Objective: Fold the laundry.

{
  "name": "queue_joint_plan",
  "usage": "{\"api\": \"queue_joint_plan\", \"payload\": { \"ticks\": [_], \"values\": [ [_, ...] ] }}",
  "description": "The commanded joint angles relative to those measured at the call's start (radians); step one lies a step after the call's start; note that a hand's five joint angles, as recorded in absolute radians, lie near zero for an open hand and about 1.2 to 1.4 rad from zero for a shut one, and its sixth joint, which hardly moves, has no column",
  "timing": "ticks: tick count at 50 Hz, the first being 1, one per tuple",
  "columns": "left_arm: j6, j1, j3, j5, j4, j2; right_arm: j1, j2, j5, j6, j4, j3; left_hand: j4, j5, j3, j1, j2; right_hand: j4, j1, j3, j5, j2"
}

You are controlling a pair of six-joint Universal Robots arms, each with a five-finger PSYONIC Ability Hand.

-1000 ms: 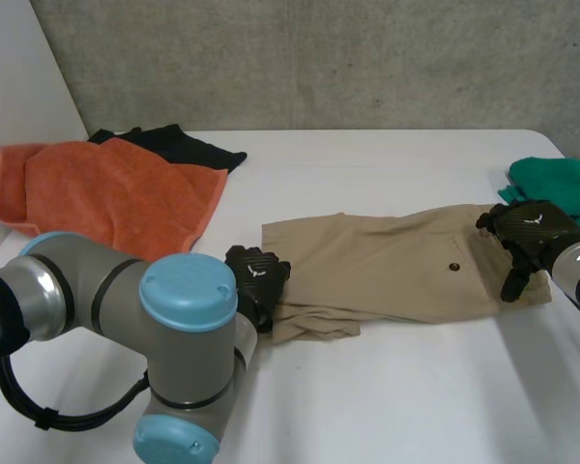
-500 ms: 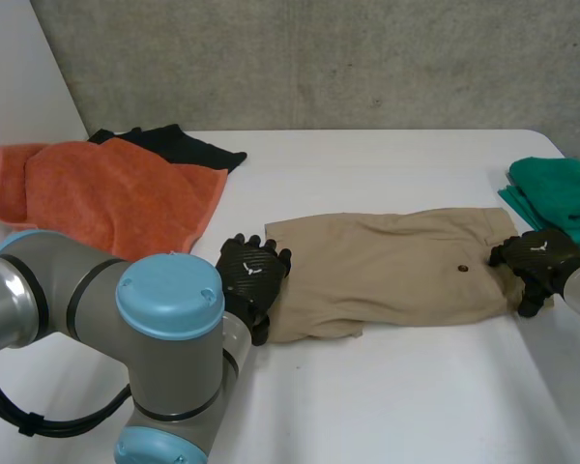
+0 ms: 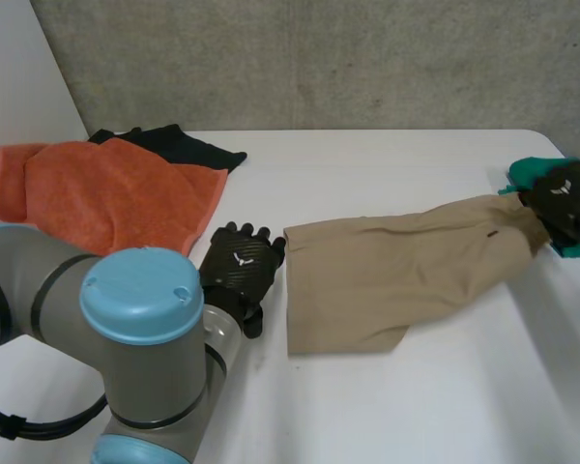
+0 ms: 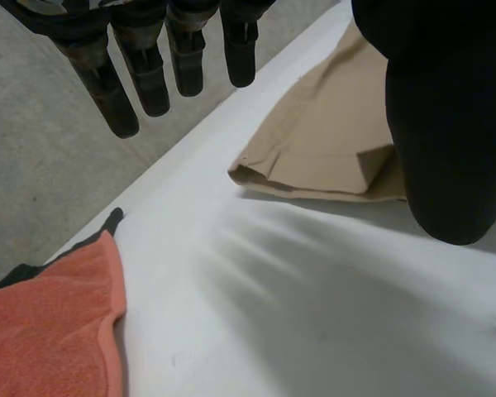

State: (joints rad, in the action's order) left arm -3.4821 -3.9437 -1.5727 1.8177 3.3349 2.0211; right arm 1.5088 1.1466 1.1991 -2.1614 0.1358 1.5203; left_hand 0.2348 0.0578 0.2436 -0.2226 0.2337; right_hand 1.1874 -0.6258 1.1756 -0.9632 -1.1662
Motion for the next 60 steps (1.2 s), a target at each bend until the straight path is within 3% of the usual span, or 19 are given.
{"api": "queue_joint_plan", "payload": {
  "ticks": [1, 6, 10, 15, 17, 18, 20, 24, 25, 27, 30, 33, 35, 38, 46, 53, 60],
  "values": [
    [0.008, -0.048, -0.020, -0.001, 0.005, -0.035, 0.290, 0.022, -0.127, 0.138, 0.085, -0.019, -0.027, -0.025, -0.036, 0.015, -0.026, 0.209, -0.770, 0.221, -0.259, -0.230],
    [0.008, -0.065, -0.026, -0.002, 0.005, -0.039, 0.459, -0.022, -0.315, 0.250, 0.100, 0.043, -0.027, -0.025, -0.036, 0.015, -0.026, 0.209, -0.770, 0.221, -0.259, -0.230],
    [0.008, -0.075, -0.027, -0.002, 0.005, -0.045, 0.533, -0.079, -0.415, 0.313, 0.097, 0.095, -0.027, -0.025, -0.036, 0.015, -0.026, 0.209, -0.770, 0.221, -0.259, -0.230],
    [0.008, -0.081, -0.020, -0.005, 0.009, -0.045, 0.551, -0.100, -0.411, 0.321, 0.076, 0.121, -0.027, -0.025, -0.036, 0.015, -0.026, 0.184, -0.745, 0.196, -0.233, -0.205],
    [0.008, -0.083, -0.006, -0.006, 0.012, -0.045, 0.554, -0.094, -0.392, 0.304, 0.054, 0.121, -0.033, -0.031, -0.042, 0.021, -0.032, -0.295, -0.266, -0.284, 0.246, 0.274],
    [0.008, -0.085, -0.001, -0.006, 0.014, -0.045, 0.554, -0.090, -0.374, 0.273, 0.033, 0.121, -0.036, -0.034, -0.045, 0.024, -0.035, -0.728, 0.167, -0.716, 0.678, 0.707],
    [0.008, -0.085, 0.026, -0.006, 0.026, -0.044, 0.547, -0.082, -0.369, 0.220, 0.019, 0.121, -0.033, -0.031, -0.042, 0.021, -0.032, -0.867, 0.306, -0.856, 0.818, 0.846],
    [0.011, -0.086, 0.088, -0.005, 0.043, -0.033, 0.473, 0.024, -0.380, -0.051, 0.021, 0.118, -0.030, -0.028, -0.039, 0.018, -0.029, -0.938, 0.376, -0.926, 0.888, 0.916],
    [0.011, -0.085, 0.101, -0.005, 0.047, -0.033, 0.441, 0.071, -0.371, -0.207, 0.030, 0.112, -0.030, -0.028, -0.039, 0.018, -0.029, -1.013, 0.451, -1.001, 0.963, 0.992],
    [0.012, -0.082, 0.128, -0.005, 0.058, -0.032, 0.418, 0.105, -0.349, -0.372, 0.036, 0.103, -0.027, -0.025, -0.036, 0.015, -0.026, -1.013, 0.451, -1.001, 0.963, 0.992],
    [0.023, -0.072, 0.189, -0.008, 0.095, -0.016, 0.369, 0.120, -0.258, -0.671, 0.041, 0.057, -0.024, -0.022, -0.033, 0.012, -0.023, -1.013, 0.451, -1.001, 0.963, 0.992],
    [0.055, -0.066, 0.258, -0.041, 0.112, 0.042, 0.318, 0.114, -0.179, -0.875, 0.019, -0.004, -0.015, -0.013, -0.024, 0.003, -0.014, -1.013, 0.451, -1.001, 0.963, 0.992],
    [0.084, -0.043, 0.322, -0.075, 0.104, 0.094, 0.300, 0.102, -0.159, -0.923, -0.001, -0.031, -0.007, -0.004, -0.015, -0.006, -0.006, -1.013, 0.451, -1.001, 0.963, 0.992],
    [0.107, -0.011, 0.384, -0.087, 0.065, 0.149, 0.297, 0.026, -0.151, -0.919, -0.086, -0.100, -0.001, 0.002, -0.010, -0.011, 0.000, -1.013, 0.451, -1.001, 0.963, 0.992],
    [0.129, 0.018, 0.586, -0.084, -0.192, 0.350, 0.317, -0.217, -0.096, -0.784, -0.352, -0.347, -0.012, -0.010, -0.021, 0.000, -0.011, -1.013, 0.451, -1.001, 0.963, 0.992],
    [0.129, 0.011, 0.629, -0.061, -0.311, 0.442, 0.364, -0.343, -0.001, -0.651, -0.390, -0.425, -0.018, -0.016, -0.027, 0.006, -0.017, -1.013, 0.451, -1.001, 0.963, 0.992],
    [0.121, 0.004, 0.626, -0.067, -0.377, 0.473, 0.373, -0.383, 0.062, -0.499, -0.395, -0.431, -0.018, -0.016, -0.027, 0.006, -0.017, -1.013, 0.451, -1.001, 0.963, 0.992]
  ]
}}
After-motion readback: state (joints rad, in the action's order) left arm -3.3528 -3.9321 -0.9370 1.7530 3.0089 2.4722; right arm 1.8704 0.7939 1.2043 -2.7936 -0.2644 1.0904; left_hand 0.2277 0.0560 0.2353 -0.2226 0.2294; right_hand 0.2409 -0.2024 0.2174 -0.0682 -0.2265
